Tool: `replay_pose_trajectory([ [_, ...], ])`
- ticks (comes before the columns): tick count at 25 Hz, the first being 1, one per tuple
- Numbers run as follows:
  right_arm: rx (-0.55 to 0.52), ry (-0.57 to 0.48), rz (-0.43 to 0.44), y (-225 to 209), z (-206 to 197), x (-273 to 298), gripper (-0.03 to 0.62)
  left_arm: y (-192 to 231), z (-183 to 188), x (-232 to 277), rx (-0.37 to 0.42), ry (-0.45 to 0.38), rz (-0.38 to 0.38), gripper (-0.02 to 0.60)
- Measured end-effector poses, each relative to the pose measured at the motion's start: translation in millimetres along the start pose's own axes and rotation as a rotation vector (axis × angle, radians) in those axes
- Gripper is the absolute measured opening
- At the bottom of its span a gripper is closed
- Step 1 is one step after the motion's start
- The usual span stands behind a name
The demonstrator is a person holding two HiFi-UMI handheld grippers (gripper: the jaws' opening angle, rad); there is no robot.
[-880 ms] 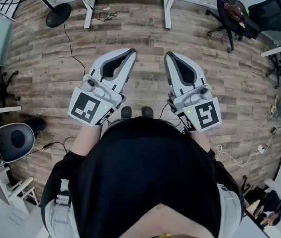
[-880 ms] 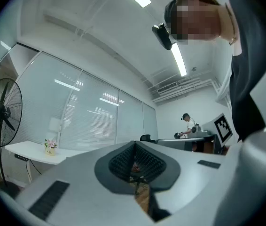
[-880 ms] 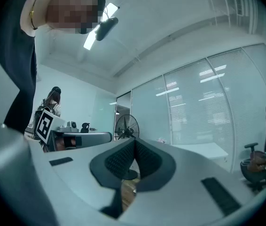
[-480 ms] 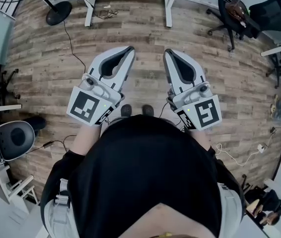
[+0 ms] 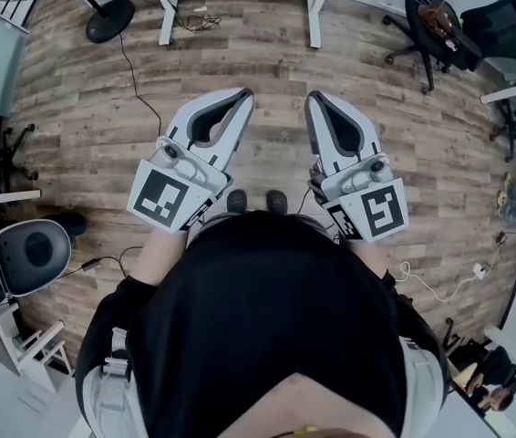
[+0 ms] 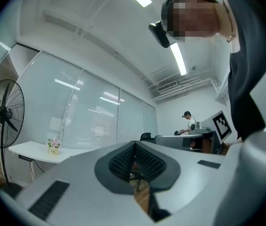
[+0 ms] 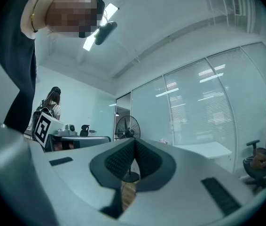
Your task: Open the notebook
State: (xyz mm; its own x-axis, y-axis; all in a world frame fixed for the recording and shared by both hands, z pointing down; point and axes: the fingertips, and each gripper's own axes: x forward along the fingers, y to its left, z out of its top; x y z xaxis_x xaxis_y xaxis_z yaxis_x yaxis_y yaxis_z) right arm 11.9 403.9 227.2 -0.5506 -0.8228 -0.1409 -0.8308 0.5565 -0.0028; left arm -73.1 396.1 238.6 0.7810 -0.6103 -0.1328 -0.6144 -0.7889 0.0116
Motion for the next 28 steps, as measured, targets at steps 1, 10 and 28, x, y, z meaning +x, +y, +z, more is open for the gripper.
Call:
replay_pose_trajectory([
  [1,0.0,0.0,-0.003,3.5,-1.4,2.4,0.003,2.8,-0.1,-3.4,0.002,0.0,-0.003,0.012],
  [10,0.001,-0.015,-0.049,37.0,-10.3,19.3,0.004,24.7,0.2,-34.0,0.006,0.006,-0.047,0.012],
  [28,0.001,-0.013,-0.075,26.6,-16.3,41.7,0.005,44.2,-5.7,-22.3,-0.014,-0.003,-0.081,0.012],
])
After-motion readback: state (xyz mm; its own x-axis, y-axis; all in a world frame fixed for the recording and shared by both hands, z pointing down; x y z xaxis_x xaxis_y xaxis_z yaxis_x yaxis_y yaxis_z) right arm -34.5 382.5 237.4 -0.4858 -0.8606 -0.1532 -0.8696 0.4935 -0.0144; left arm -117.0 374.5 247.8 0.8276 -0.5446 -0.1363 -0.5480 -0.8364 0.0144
